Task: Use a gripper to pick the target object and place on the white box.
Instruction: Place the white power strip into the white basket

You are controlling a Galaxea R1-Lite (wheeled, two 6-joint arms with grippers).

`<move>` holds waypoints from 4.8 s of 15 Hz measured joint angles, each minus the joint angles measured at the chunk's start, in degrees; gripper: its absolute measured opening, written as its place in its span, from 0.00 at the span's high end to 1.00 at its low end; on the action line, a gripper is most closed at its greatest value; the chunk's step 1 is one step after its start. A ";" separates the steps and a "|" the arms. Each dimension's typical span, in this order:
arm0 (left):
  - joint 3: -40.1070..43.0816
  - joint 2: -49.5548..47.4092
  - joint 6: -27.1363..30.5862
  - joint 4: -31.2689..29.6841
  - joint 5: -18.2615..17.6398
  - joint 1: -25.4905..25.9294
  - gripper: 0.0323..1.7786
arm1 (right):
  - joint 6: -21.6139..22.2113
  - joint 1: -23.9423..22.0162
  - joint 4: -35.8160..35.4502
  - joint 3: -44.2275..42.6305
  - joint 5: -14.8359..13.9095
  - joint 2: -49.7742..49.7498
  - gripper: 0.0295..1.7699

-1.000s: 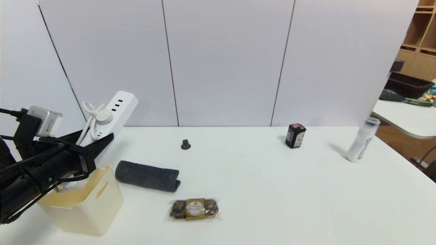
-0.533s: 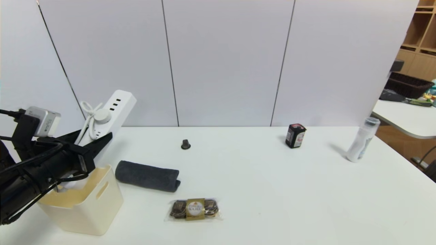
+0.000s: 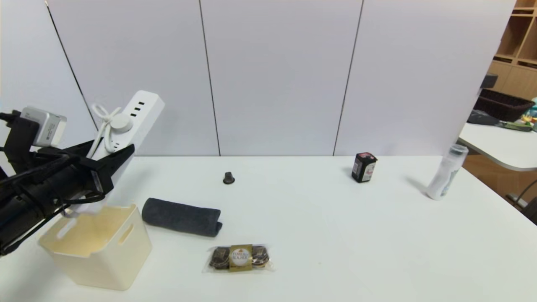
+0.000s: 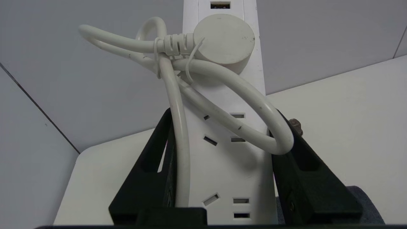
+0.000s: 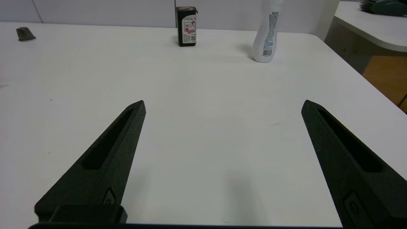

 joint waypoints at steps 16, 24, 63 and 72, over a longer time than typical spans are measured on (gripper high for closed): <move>-54.03 -5.28 15.07 96.10 1.88 0.00 0.52 | 0.00 0.00 -0.02 0.00 0.00 0.00 0.04; -66.32 -2.44 15.63 118.92 10.80 0.22 0.52 | -0.04 0.00 0.00 0.00 -0.01 0.00 0.04; -65.01 8.07 18.63 132.97 14.59 -1.85 0.52 | -0.02 0.00 0.01 0.00 0.00 0.00 0.04; -64.83 10.24 19.59 132.95 14.59 -1.96 0.52 | -0.02 0.00 0.00 0.00 0.00 0.00 0.04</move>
